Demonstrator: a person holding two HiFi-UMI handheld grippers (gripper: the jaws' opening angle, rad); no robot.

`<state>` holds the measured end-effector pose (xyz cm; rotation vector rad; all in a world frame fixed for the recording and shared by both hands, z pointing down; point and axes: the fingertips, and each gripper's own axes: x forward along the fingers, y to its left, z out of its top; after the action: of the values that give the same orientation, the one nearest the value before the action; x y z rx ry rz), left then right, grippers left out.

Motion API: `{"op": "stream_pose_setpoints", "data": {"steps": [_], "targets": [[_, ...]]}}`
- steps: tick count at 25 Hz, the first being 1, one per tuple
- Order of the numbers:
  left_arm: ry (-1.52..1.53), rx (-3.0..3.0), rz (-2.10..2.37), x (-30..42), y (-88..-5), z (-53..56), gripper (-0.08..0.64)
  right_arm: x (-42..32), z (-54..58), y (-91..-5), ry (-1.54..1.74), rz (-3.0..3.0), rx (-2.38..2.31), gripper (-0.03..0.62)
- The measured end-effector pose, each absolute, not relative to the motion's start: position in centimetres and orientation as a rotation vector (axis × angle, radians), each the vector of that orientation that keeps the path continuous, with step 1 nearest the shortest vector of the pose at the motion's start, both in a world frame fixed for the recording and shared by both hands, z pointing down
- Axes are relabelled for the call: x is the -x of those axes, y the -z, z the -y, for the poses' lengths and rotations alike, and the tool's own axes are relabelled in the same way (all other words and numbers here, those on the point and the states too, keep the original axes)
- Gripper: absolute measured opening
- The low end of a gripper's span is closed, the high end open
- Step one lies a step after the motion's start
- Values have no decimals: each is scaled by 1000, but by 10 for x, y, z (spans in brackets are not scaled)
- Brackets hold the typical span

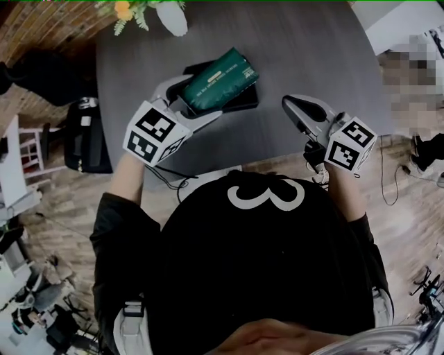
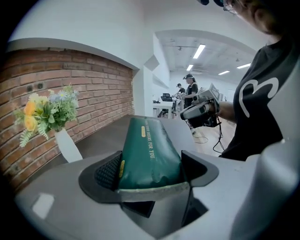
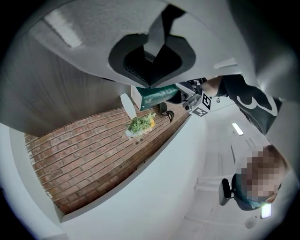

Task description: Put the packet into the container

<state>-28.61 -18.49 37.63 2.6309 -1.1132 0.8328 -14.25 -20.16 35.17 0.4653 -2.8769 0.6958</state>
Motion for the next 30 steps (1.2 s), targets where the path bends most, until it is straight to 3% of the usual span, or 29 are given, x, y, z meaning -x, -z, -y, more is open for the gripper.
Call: {"op": "stream_pose_setpoints", "data": {"steps": [30], "targets": [[-1152,-2697,470,294,-488,221,417,130,197,-418,-921,2752,-709,0]]}}
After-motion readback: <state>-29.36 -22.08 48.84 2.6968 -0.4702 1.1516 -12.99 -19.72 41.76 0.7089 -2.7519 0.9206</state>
